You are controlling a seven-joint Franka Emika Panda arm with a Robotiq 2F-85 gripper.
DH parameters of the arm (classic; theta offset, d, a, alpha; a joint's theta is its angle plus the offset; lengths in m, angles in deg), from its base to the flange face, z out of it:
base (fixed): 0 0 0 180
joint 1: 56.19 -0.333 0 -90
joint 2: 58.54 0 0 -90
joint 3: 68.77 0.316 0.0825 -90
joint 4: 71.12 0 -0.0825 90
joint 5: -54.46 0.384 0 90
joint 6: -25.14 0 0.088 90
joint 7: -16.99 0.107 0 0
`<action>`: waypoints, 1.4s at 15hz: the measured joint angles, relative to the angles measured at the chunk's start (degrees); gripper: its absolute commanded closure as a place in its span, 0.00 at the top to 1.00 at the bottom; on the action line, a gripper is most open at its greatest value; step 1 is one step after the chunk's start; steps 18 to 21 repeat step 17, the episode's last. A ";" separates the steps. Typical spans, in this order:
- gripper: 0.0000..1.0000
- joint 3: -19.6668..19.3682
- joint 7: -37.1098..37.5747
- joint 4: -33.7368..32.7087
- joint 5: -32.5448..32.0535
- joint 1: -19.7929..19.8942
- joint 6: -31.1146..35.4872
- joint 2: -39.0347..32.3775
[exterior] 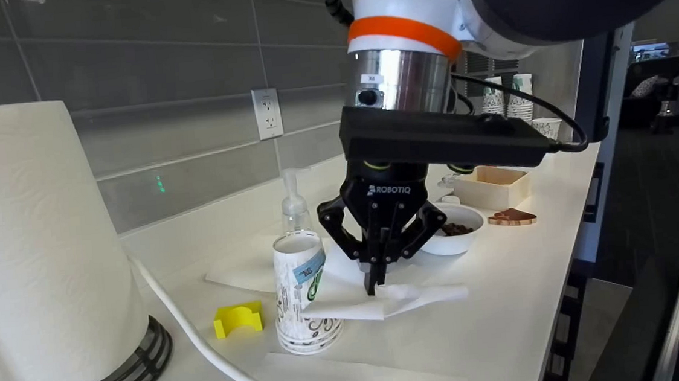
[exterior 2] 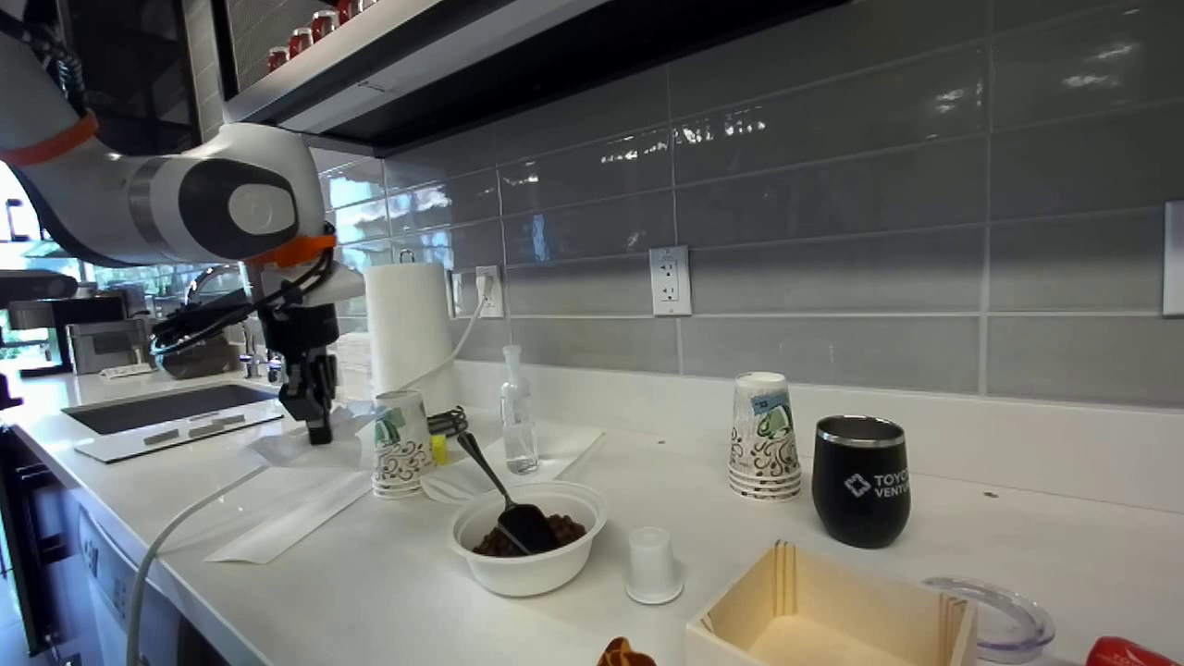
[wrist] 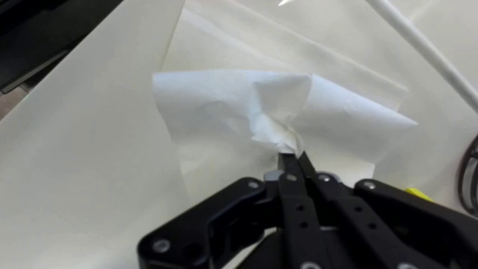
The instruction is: Use one white napkin to wipe the counter.
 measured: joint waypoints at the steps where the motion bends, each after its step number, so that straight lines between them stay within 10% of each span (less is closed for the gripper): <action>1: 0.00 1.11 1.69 -0.76 -2.36 0.41 0.22 -1.06; 6: 0.00 3.22 5.91 -5.40 -10.54 1.21 1.11 -10.34; 7: 0.27 3.20 6.56 -6.38 -12.26 1.21 1.47 -12.38; 17: 0.96 -1.16 11.24 -12.92 -21.13 -2.44 2.04 -22.37; 21: 0.96 -1.16 11.24 -12.92 -21.13 -2.44 2.04 -22.37</action>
